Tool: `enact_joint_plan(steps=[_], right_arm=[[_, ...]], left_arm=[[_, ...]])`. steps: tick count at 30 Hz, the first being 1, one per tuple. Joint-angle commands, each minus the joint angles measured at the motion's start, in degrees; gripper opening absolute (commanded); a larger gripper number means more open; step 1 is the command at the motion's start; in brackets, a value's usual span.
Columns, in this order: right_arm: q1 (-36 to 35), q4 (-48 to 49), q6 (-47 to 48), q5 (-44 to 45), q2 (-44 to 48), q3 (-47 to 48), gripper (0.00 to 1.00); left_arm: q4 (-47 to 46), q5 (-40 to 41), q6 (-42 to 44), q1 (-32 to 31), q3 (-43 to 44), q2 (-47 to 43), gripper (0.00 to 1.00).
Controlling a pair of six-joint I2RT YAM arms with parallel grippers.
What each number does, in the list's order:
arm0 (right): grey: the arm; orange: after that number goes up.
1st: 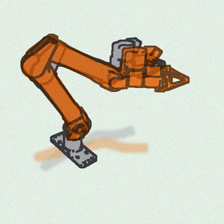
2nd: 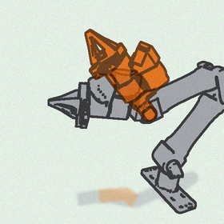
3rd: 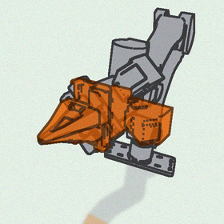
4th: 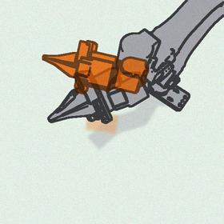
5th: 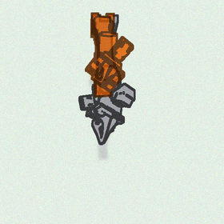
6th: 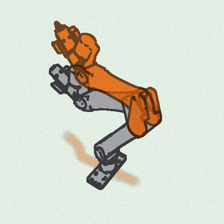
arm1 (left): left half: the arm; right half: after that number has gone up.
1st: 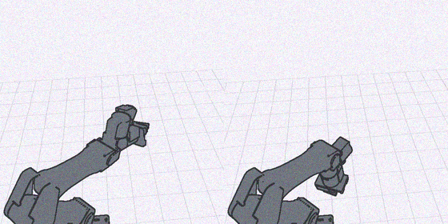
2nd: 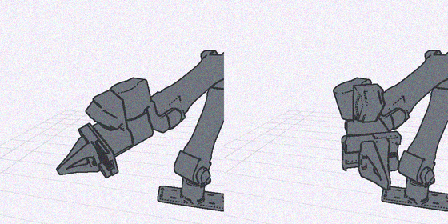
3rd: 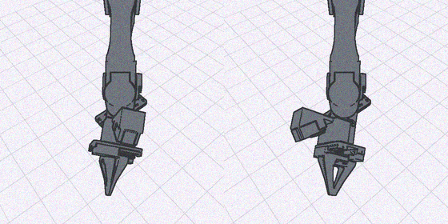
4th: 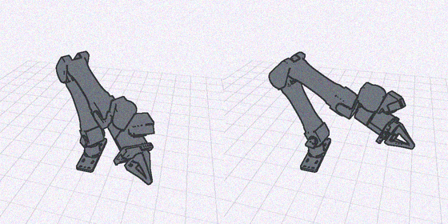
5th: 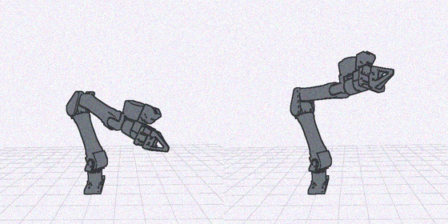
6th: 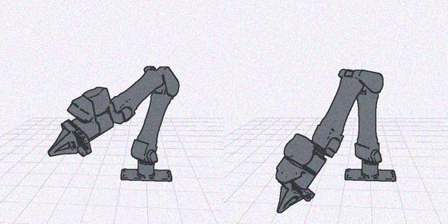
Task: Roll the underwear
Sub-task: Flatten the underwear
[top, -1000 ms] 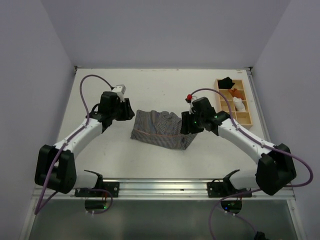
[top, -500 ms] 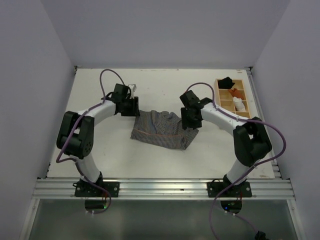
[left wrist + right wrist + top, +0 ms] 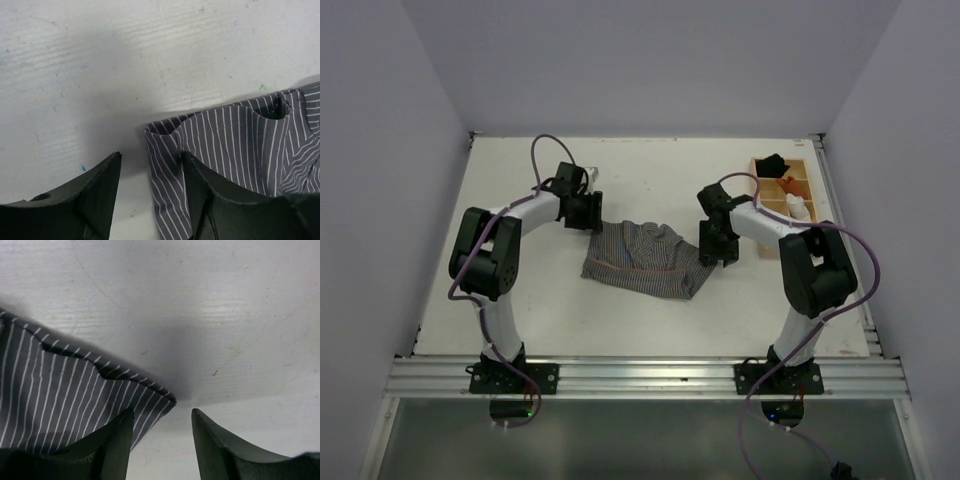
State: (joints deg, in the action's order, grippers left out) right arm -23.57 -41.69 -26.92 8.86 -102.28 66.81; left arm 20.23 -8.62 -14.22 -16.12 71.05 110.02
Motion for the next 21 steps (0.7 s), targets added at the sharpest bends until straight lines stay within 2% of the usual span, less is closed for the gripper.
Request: enact_joint_plan(steps=[1, 4, 5, 6, 7, 8, 9, 11, 17, 21], right_arm=[[1.9, 2.5, 0.5, -3.0, -1.3, -0.7, 0.53], [2.2, 5.2, 1.2, -4.8, -2.2, -1.2, 0.49], [2.3, 5.7, 1.4, -5.7, -2.7, -1.2, 0.46], [2.3, 6.5, 1.7, -6.3, -3.7, -0.9, 0.35], [2.3, 6.8, 2.1, -6.5, -4.0, -0.7, 0.3], [2.4, 7.2, 2.4, -6.4, -4.2, -0.4, 0.24], [2.4, 7.4, 3.0, -6.3, -3.8, -0.2, 0.12], [2.5, 7.2, 4.1, -5.5, -2.8, 1.4, 0.0], [2.6, 0.1, 9.1, -0.6, 2.3, 13.0, 0.0], [2.6, -3.1, 10.0, 1.2, 5.7, 17.0, 0.0]], left_arm=[[0.7, 0.5, 1.8, 0.4, 2.5, 3.0, 0.56], [0.0, -0.6, 2.1, 0.4, 3.0, 4.5, 0.42], [-0.1, -1.5, 2.1, 0.4, 3.2, 4.8, 0.31], [0.0, -1.7, 2.1, 0.4, 3.7, 5.0, 0.24], [0.1, -1.8, 2.1, 0.4, 3.9, 5.0, 0.18], [0.4, -2.0, 2.2, 0.4, 4.4, 4.9, 0.07], [0.4, -2.1, 2.2, 0.4, 4.5, 4.2, 0.02], [0.4, -2.3, 2.3, 0.5, 5.4, 2.9, 0.0], [-2.6, -1.0, 0.4, 0.4, 8.8, -6.2, 0.0], [-4.6, 0.4, -1.9, 0.5, 8.1, -12.3, 0.0]])
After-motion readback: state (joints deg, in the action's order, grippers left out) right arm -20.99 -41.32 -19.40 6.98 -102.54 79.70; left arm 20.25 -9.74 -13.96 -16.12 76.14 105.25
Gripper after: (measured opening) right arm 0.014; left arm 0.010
